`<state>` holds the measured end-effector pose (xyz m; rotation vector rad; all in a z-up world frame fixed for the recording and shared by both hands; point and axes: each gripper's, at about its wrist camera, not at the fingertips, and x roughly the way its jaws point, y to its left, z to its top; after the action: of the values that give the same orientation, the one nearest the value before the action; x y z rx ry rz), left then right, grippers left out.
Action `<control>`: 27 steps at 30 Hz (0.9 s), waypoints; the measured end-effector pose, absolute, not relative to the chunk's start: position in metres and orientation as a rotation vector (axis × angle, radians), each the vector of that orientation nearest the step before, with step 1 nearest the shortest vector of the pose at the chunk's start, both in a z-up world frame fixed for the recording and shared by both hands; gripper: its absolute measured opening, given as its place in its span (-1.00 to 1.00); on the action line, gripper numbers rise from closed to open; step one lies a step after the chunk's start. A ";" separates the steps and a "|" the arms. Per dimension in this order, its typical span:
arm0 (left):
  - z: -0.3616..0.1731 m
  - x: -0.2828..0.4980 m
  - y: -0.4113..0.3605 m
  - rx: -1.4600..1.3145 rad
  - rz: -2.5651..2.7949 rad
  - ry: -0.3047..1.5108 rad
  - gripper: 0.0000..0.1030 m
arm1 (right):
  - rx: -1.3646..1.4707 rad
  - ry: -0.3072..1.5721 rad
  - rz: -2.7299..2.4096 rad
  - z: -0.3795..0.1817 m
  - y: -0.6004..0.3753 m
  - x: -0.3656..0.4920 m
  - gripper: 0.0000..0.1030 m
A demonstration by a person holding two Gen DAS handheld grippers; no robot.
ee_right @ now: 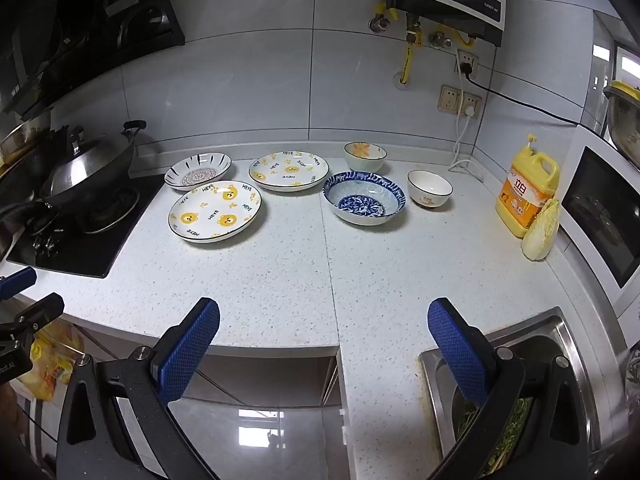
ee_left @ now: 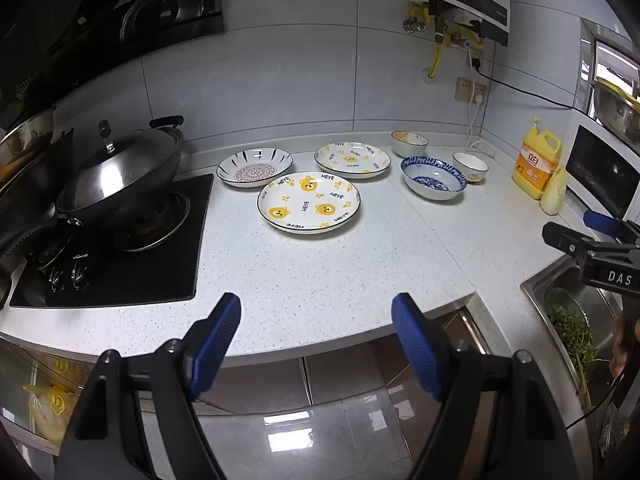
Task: Organize plates and bowls
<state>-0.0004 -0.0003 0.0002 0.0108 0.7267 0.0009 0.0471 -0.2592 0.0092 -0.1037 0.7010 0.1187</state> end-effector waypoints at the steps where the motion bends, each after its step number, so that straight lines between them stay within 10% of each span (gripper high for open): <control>1: 0.000 0.000 0.000 0.009 0.000 0.729 0.51 | -0.113 0.696 0.115 0.009 -0.259 0.047 0.98; 27: -0.001 -0.002 0.002 0.002 0.000 0.735 0.50 | -0.107 0.700 0.123 0.007 -0.249 0.045 0.98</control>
<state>-0.0019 0.0018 -0.0010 0.0024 0.7350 -0.0005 0.0453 -0.2492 0.0065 -0.1065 0.7003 0.1229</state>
